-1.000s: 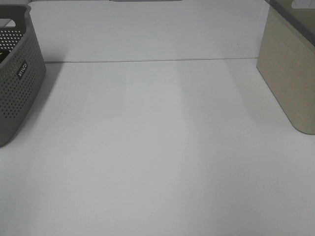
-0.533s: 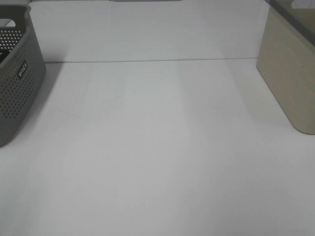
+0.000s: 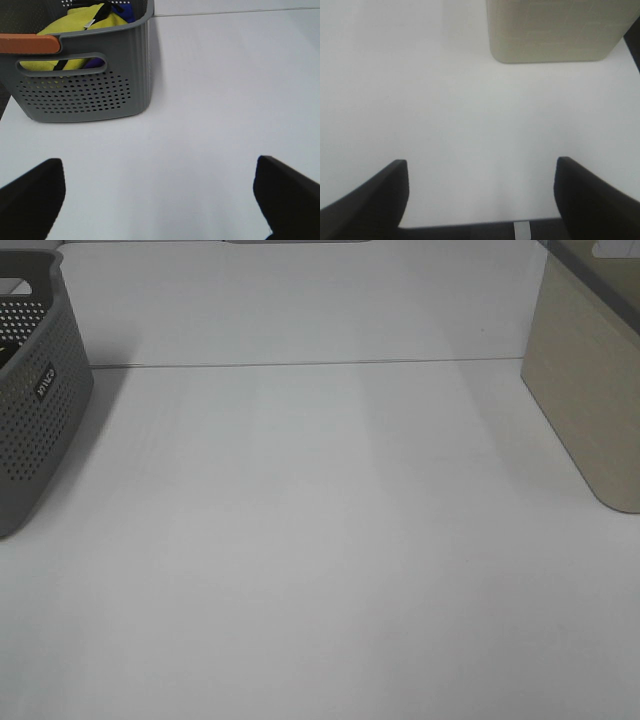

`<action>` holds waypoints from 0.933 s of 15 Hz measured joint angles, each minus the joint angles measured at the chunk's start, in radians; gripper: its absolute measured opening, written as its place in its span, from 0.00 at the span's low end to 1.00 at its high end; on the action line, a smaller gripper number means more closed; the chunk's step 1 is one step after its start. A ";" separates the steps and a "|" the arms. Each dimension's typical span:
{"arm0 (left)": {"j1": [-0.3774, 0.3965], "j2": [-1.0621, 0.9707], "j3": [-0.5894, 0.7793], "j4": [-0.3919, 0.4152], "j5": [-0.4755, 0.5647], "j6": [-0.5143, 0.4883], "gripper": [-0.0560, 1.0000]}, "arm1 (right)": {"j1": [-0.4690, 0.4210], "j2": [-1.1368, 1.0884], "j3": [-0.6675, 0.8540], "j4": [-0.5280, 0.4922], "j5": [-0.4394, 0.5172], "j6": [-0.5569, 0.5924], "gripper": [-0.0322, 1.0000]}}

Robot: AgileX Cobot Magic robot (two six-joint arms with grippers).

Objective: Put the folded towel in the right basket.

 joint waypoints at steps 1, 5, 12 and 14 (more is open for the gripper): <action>0.000 0.000 0.000 0.000 0.000 0.000 0.97 | 0.000 -0.055 0.001 -0.001 -0.002 0.000 0.76; 0.000 0.000 0.000 0.000 0.000 0.000 0.97 | 0.000 -0.167 0.001 -0.005 -0.003 0.000 0.76; 0.000 0.000 0.000 0.000 0.000 0.000 0.97 | 0.076 -0.170 0.001 -0.015 -0.003 0.021 0.76; 0.000 0.000 0.000 0.000 0.000 0.000 0.97 | 0.076 -0.170 0.001 -0.015 -0.003 0.024 0.76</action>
